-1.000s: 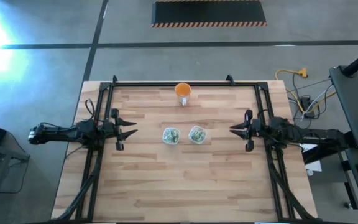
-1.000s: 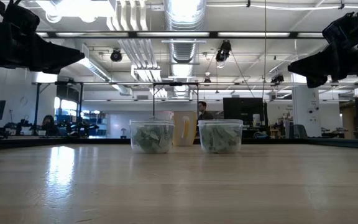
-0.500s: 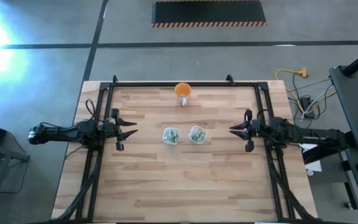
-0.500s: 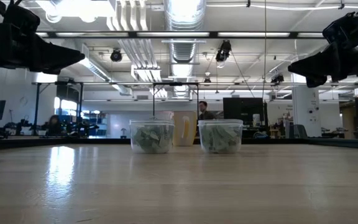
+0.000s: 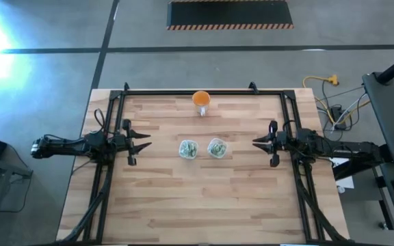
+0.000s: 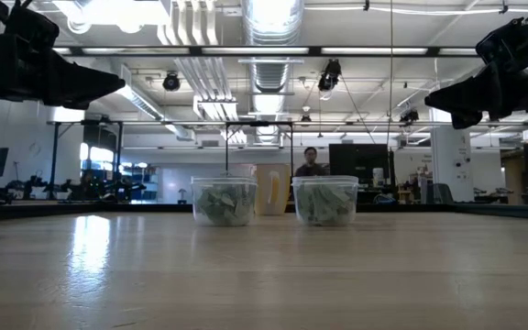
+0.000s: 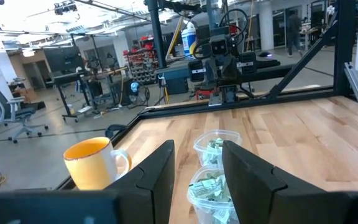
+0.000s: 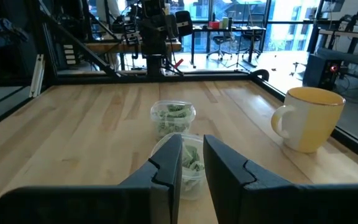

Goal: Pick and place Stevia / Truvia into bins
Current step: Return to Home Position

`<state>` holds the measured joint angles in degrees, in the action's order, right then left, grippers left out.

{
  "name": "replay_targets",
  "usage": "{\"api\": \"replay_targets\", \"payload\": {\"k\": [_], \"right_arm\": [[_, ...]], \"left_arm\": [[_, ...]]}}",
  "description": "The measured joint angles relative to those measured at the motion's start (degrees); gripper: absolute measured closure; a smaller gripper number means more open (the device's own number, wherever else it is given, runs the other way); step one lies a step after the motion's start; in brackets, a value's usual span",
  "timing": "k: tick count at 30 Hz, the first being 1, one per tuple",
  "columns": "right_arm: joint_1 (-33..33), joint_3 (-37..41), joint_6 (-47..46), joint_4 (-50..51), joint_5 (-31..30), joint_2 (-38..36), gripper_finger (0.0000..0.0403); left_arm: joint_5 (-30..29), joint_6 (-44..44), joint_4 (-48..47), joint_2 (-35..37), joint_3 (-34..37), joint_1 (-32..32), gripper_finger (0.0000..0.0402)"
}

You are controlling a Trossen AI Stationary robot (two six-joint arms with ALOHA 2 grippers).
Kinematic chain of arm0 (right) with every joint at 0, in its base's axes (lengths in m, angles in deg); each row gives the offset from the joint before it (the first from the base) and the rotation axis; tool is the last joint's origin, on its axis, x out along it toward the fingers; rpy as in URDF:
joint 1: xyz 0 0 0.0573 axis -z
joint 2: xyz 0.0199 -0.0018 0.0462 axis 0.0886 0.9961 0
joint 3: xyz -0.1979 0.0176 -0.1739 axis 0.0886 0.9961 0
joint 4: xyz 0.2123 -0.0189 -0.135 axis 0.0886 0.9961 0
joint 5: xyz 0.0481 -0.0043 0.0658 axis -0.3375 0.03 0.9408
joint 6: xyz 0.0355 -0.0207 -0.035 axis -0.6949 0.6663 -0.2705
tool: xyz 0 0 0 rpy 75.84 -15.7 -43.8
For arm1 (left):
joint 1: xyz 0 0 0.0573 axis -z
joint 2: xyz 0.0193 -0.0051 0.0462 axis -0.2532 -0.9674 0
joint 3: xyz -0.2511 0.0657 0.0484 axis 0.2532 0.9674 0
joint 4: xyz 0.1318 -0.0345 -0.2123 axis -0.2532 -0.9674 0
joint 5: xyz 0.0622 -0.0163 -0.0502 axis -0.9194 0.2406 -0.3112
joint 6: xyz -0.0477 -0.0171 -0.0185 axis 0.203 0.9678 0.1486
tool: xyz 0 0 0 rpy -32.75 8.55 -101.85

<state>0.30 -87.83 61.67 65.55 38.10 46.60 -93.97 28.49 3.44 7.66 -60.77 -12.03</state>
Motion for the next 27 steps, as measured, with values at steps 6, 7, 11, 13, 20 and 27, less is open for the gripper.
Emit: {"api": "replay_targets", "payload": {"k": [6,7,11,13,20,27], "right_arm": [[0.00,0.00,0.00,0.00,0.00,-0.02,0.0346],[0.00,0.00,0.00,0.00,0.00,-0.02,0.0346],[0.00,0.00,0.00,0.00,-0.02,-0.02,0.0346],[0.00,0.00,0.00,0.00,-0.02,-0.02,0.0346],[0.01,0.00,0.00,0.00,-0.03,-0.02,0.0346],[0.00,-0.02,0.00,0.00,-0.04,-0.02,0.0346]], "left_arm": [[-0.12,0.00,0.56,-0.06,0.00,0.00,0.0283],[-0.25,0.00,0.80,0.00,0.00,-0.02,0.0283],[-0.43,-0.01,2.28,-0.01,0.00,-0.01,0.0283],[-0.39,-0.02,2.30,-0.01,0.00,-0.02,0.0283],[-0.04,-0.02,2.72,-0.06,0.00,-0.02,0.0283],[-0.02,-0.02,2.83,-0.03,0.00,-0.02,0.0283]]}}
